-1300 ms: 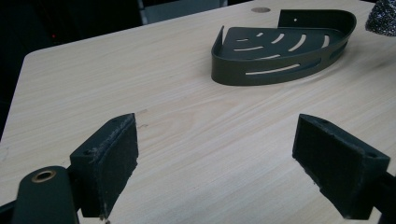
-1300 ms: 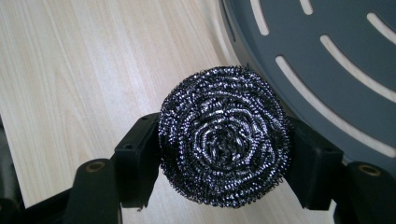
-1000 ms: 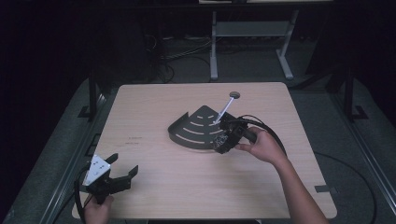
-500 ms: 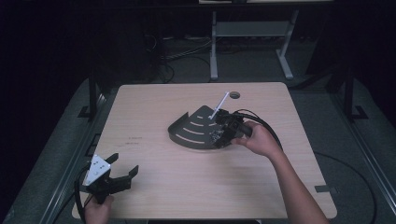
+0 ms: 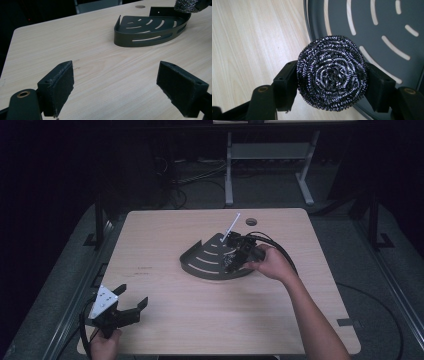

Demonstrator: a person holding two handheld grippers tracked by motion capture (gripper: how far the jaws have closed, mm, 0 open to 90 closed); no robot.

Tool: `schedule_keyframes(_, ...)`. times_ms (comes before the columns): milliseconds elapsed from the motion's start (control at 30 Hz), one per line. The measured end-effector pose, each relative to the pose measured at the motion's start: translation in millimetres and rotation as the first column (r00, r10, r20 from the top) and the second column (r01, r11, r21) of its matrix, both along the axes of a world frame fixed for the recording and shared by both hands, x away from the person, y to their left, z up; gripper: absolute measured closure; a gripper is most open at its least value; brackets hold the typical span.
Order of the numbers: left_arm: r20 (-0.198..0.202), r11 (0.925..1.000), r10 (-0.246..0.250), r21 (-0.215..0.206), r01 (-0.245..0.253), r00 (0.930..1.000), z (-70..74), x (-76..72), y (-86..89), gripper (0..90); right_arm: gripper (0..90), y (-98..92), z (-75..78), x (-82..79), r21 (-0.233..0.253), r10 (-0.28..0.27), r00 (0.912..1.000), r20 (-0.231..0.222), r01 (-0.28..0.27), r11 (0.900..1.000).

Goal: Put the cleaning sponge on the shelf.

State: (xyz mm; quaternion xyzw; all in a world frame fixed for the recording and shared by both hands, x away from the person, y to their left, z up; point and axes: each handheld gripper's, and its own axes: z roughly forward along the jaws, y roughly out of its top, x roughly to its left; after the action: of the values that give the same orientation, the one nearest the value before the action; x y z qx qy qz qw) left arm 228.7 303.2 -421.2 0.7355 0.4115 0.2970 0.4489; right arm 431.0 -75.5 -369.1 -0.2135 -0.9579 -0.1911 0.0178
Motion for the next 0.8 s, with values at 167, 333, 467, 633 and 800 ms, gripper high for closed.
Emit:
schedule_keyframes(167, -0.002, 1.0000, 0.002, -0.006, -0.002, 1.0000, -0.3, -0.1, 0.4, 13.7, 33.8, -1.6, -2.0, 8.6, 0.044, -0.015, 0.9997, -0.020, 0.016, 0.999)
schedule_keyframes(333, -0.002, 1.0000, -0.002, -0.007, 0.002, 1.0000, -0.9, 0.5, -1.1, 13.7, 33.7, 1.7, -3.0, 16.6, 0.022, -0.026, 0.9995, -0.019, 0.026, 0.999)
schedule_keyframes(467, -0.003, 1.0000, -0.003, -0.007, 0.003, 1.0000, -1.0, 0.7, -1.1, 13.7, 33.7, 7.8, -0.8, 21.5, 0.029, -0.022, 0.9996, -0.016, 0.022, 0.999)
schedule_keyframes(633, -0.003, 1.0000, -0.001, -0.009, 0.001, 1.0000, -1.0, 0.7, -0.8, 13.8, 33.7, 16.0, -1.1, 29.2, 0.015, -0.023, 0.9996, -0.014, 0.024, 1.000)
schedule_keyframes(800, -0.001, 1.0000, -0.002, -0.007, 0.002, 1.0000, -0.6, 0.5, 0.5, 13.8, 33.6, 20.0, -9.9, 38.0, 0.010, -0.042, 0.9991, -0.010, 0.042, 0.999)
